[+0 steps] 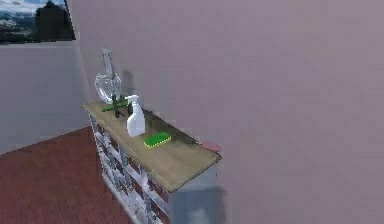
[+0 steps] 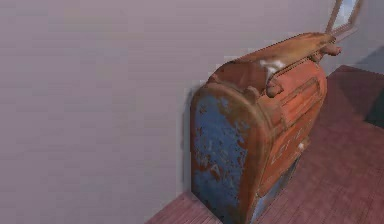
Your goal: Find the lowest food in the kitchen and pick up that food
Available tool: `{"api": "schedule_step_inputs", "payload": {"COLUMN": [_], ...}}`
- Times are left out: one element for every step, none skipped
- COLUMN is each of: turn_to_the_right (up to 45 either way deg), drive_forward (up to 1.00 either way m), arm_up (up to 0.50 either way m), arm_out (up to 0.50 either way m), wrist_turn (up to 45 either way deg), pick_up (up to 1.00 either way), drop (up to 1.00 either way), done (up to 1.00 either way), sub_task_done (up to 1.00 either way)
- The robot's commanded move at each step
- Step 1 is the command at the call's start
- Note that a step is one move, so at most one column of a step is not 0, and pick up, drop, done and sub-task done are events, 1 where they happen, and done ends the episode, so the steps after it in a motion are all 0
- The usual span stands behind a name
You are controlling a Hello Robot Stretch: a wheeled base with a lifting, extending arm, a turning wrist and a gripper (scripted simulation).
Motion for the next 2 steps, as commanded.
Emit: {"api": "schedule_step_inputs", "payload": {"turn_to_the_right": [30.0,0.0], "drive_forward": [0.0,0.35], "arm_up": [0.0,0.0], "arm_out": [0.0,0.0], "wrist_turn": [0.0,0.0], "pick_up": [0.0,0.0], "drop": [0.0,0.0], "done": [0.0,0.0], "sub_task_done": [0.0,0.0]}}
